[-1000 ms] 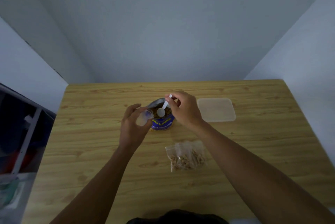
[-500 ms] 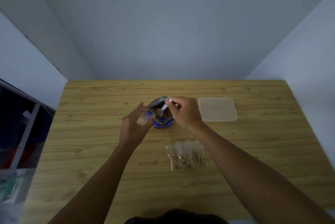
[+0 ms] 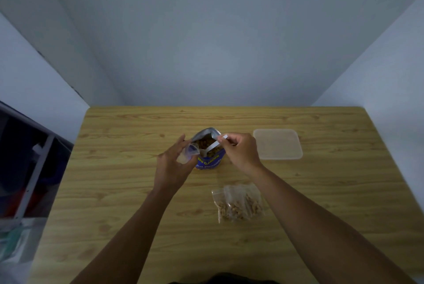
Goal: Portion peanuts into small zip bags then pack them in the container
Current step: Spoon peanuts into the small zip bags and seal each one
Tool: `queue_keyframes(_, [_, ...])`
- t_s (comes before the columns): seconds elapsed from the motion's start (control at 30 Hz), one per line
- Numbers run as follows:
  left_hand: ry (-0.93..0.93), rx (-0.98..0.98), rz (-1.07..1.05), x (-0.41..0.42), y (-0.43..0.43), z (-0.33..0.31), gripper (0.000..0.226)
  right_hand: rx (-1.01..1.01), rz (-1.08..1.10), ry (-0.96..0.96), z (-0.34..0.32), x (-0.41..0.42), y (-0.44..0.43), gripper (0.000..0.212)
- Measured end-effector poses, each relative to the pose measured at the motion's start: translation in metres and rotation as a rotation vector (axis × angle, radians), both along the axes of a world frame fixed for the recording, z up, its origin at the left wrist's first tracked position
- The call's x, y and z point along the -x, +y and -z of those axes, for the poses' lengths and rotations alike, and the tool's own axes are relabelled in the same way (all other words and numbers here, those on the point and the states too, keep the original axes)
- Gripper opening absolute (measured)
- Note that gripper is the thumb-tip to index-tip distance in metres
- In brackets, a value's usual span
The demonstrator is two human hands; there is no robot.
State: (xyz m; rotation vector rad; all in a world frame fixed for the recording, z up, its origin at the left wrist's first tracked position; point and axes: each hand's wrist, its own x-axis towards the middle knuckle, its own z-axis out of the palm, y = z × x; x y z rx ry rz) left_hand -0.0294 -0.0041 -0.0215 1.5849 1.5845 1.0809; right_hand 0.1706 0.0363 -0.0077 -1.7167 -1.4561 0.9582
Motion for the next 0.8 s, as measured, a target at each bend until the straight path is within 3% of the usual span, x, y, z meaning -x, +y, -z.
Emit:
queue_keyframes(0.37, [-0.018,0.015,-0.003,-0.001,-0.002,-0.003,0.045,0.122,0.058,0.176,-0.003,0.005,-0.005,0.017])
queue_keyframes(0.6, [-0.029,0.051,-0.052,0.006,-0.001,0.003,0.049,0.121,0.176,0.215,-0.003,-0.006,-0.002,0.016])
queue_keyframes(0.8, [0.035,0.002,-0.053,0.009,0.002,0.003,0.041,0.222,0.356,0.385,-0.003,-0.012,0.001,0.008])
